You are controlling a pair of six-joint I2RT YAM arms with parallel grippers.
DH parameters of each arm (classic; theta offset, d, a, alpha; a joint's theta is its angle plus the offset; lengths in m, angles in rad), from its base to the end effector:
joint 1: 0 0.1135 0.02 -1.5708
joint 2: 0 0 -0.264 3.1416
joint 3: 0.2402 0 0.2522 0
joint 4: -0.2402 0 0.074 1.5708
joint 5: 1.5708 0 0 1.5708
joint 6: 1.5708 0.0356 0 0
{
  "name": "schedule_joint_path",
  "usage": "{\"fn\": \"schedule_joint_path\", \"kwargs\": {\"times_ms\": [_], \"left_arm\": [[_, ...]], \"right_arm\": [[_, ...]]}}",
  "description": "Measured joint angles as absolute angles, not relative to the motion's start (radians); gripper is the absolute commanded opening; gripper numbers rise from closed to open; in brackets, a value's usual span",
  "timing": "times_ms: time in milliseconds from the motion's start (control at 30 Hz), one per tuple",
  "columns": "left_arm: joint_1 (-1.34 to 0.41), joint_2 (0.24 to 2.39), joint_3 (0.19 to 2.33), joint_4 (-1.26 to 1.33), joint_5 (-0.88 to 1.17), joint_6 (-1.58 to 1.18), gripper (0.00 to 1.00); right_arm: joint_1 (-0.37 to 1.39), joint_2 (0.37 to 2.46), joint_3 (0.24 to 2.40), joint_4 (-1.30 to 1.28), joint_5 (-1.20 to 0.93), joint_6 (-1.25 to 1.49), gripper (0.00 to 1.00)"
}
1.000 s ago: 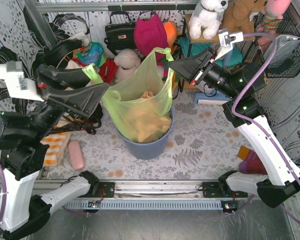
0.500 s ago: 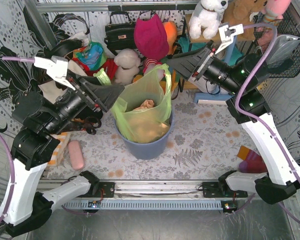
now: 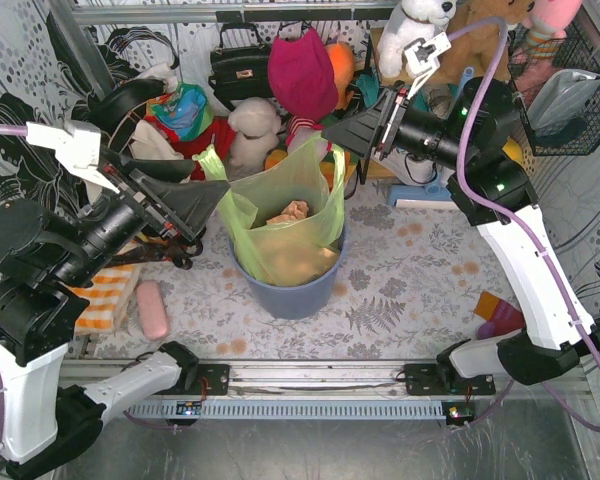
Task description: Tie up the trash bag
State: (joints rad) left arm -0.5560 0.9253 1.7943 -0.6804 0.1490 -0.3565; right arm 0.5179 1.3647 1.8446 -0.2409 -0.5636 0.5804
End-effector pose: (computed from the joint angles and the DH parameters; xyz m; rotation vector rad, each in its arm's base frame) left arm 0.0658 -0.0471 0.5707 0.2714 1.4132 -0.8594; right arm 0.2136 0.1436 0.5629 -0.4725 1.4173 1.2776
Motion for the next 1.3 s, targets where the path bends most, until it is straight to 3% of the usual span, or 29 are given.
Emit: {"fn": "schedule_joint_path", "kwargs": {"times_ms": [233, 433, 633, 833, 967, 1133, 1300], "left_arm": [[-0.556, 0.935, 1.814, -0.719, 0.186, -0.380, 0.99], [-0.556, 1.000, 1.888, -0.680, 0.410, -0.441, 1.00], [-0.556, 1.074, 1.848, -0.525, 0.715, -0.575, 1.00], [-0.556, 1.125, 1.793, -0.400, 0.876, -0.705, 1.00], [-0.556, 1.160, 1.899, -0.456, 0.882, -0.702, 0.99], [-0.557, 1.159, 2.105, -0.619, 0.721, -0.567, 0.99], [-0.561, 1.063, 2.078, -0.686, 0.500, -0.495, 1.00]], "right_arm": [[0.518, 1.380, 1.916, -0.381, -0.582, 0.530, 0.47], [0.518, 1.388, 1.948, -0.457, -0.583, 0.505, 0.43], [0.518, 1.388, 1.948, -0.484, -0.584, 0.503, 0.27], [0.518, 1.387, 1.948, -0.487, -0.583, 0.503, 0.04], [0.518, 1.386, 1.948, -0.487, -0.583, 0.503, 0.00], [0.518, 1.383, 1.947, -0.486, -0.582, 0.503, 0.00], [0.518, 1.379, 1.946, -0.486, -0.579, 0.503, 0.00]]}}
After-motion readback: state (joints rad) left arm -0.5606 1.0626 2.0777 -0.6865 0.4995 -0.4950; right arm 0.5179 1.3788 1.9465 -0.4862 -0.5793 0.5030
